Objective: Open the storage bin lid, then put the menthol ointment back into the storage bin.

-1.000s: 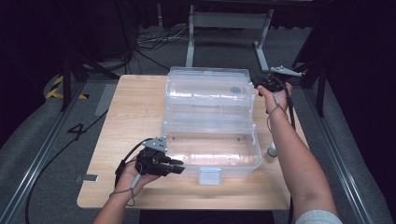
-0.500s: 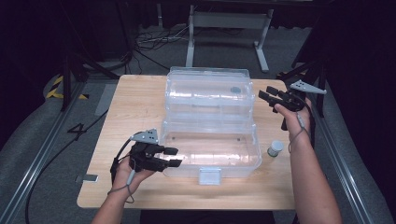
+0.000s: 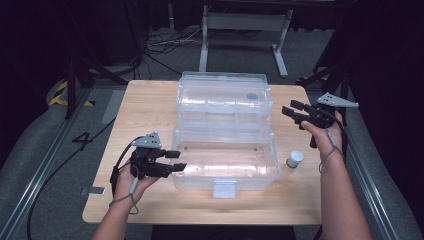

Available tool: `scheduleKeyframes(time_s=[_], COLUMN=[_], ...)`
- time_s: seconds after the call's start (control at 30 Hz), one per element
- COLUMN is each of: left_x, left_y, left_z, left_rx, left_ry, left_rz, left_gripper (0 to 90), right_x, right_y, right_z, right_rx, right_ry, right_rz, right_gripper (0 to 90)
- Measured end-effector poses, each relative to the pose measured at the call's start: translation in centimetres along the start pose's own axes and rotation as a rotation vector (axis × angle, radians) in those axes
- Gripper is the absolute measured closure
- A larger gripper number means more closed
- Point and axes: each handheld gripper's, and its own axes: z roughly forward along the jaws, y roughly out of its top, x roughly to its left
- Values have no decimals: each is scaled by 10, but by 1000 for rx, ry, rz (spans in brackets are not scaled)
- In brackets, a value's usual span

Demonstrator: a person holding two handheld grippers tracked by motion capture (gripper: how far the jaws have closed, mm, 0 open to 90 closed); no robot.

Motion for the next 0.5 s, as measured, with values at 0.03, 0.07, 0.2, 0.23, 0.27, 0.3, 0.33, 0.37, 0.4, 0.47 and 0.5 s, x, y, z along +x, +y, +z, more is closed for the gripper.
scheduleKeyframes(time_s=[0.03,0.07,0.2,0.23,0.27,0.3,0.33,0.37,0.4,0.47,0.5], left_x=[2,5,12,13,14,15,17,18,22,26,28], left_y=[0,1,4,5,5,5,5,4,4,2,1], left_z=[-1,-2,-6,-6,-6,-7,-7,-8,-9,-10,-11], left_rx=[0,-2,-24,-22,-16,-10,-6,-5,-5,-12,-8], left_ry=[5,7,19,30,46,70,114,135,154,170,180], left_rz=[-5,-7,-12,-12,-12,-14,-32,-53,-79,-97,-103], left_gripper=[466,466,460,457,453,453,453,454,454,453,453], right_x=[1,1,3,3,2,1,1,-1,-1,-3,-3], right_y=[0,0,-1,-1,-2,-2,-2,-2,-2,-2,-2], right_z=[-3,-5,-15,-17,-19,-21,-24,-27,-29,-35,-37], right_rx=[0,1,30,38,47,58,71,83,88,85,83], right_ry=[2,2,-21,-22,-24,-26,-28,-40,-44,-42,-41], right_rz=[-2,-3,-29,-27,-26,-28,-29,-36,-37,-41,-38], right_gripper=[468,464,451,449,449,449,449,449,449,447,443])
